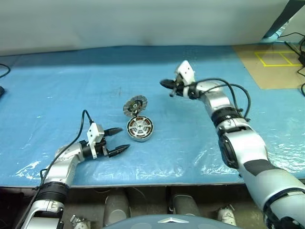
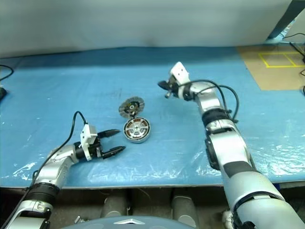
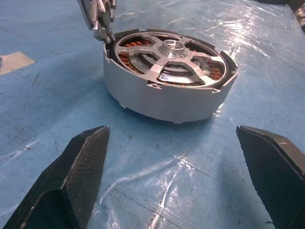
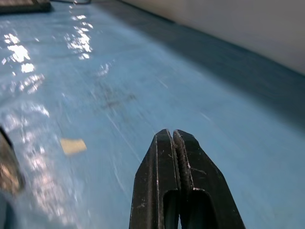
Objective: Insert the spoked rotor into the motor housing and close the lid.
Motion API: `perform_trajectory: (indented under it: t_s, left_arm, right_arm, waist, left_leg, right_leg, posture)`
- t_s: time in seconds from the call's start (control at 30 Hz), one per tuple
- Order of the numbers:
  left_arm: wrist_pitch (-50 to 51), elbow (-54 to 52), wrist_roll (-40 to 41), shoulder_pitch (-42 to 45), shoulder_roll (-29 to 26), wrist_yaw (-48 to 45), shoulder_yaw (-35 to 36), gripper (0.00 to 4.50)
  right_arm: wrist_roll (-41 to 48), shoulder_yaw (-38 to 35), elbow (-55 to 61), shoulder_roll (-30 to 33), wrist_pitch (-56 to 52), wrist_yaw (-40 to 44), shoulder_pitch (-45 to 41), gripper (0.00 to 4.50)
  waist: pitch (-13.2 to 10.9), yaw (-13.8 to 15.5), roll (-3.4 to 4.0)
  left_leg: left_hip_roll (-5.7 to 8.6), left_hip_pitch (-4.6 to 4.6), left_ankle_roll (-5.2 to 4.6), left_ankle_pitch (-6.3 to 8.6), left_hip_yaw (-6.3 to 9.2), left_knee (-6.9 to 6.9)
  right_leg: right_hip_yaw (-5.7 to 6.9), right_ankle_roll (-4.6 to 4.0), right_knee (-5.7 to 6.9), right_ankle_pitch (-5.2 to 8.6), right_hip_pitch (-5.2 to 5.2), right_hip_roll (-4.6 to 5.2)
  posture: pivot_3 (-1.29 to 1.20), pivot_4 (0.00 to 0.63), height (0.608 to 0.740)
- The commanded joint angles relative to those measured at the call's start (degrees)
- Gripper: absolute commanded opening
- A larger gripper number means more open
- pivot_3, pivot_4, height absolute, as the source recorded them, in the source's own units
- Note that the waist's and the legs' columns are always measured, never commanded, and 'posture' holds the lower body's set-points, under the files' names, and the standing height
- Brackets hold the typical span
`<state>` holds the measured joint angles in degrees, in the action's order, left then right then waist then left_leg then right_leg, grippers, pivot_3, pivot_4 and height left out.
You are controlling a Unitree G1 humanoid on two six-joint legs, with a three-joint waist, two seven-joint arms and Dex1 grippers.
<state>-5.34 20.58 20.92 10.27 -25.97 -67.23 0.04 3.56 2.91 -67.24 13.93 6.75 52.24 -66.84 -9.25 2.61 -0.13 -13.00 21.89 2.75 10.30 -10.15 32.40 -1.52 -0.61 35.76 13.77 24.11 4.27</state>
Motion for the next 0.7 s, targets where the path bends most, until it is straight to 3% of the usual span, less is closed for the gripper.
perform_trajectory:
  t_s: [0.03,0.3,0.43,0.57,0.7]
  left_arm:
    - [1.37,-0.57,-0.86,-0.85,-0.14,1.36,-0.07,4.50]
    - [2.35,-2.86,-0.52,-2.37,-0.47,2.50,0.20,4.50]
    - [2.67,-3.33,-0.36,-2.66,-0.83,2.64,0.35,4.50]
    - [3.00,-3.52,-0.41,-2.53,-1.05,2.70,0.27,4.50]
    - [4.53,-4.81,-0.41,-1.91,-1.23,3.05,-0.14,4.50]
  right_arm:
    - [0.21,-1.24,-3.50,-2.80,0.73,2.49,-2.64,0.04]
    - [-0.87,-0.71,-4.45,-6.66,0.04,10.92,-3.21,0.04]
    - [-0.58,-0.16,-1.75,-5.82,-0.34,20.37,-1.59,0.04]
    - [-1.62,2.92,4.21,-5.20,-0.25,27.87,3.19,0.04]
    - [-3.25,6.34,10.51,-4.79,-0.47,28.79,9.49,0.04]
  waist:
    - [0.00,0.26,-0.01]
    - [0.00,0.12,-0.01]
    - [0.00,0.04,-0.01]
    - [0.00,0.07,-0.02]
    - [0.00,0.11,-0.02]
  left_leg:
    - [-0.01,0.05,0.00,0.00,0.00,0.00]
    - [-0.09,0.24,-0.09,0.05,0.02,0.04]
    - [-0.10,0.24,-0.12,0.06,0.02,0.04]
    - [-0.12,0.23,-0.16,0.07,0.02,0.04]
    - [-0.12,0.21,-0.32,-0.02,0.02,0.05]
  right_leg:
    - [0.05,0.00,0.00,0.00,0.00,0.01]
    - [0.18,-0.01,0.03,-0.01,0.14,0.00]
    - [0.17,-0.02,0.03,-0.01,0.14,0.00]
    - [0.18,-0.02,0.02,-0.01,0.13,-0.01]
    - [0.19,-0.02,0.04,-0.01,0.12,-0.01]
  posture:
    - [0.00,0.150,0.740]
    - [0.00,0.150,0.740]
    - [0.00,0.150,0.740]
    - [0.00,0.150,0.740]
    - [0.00,0.150,0.740]
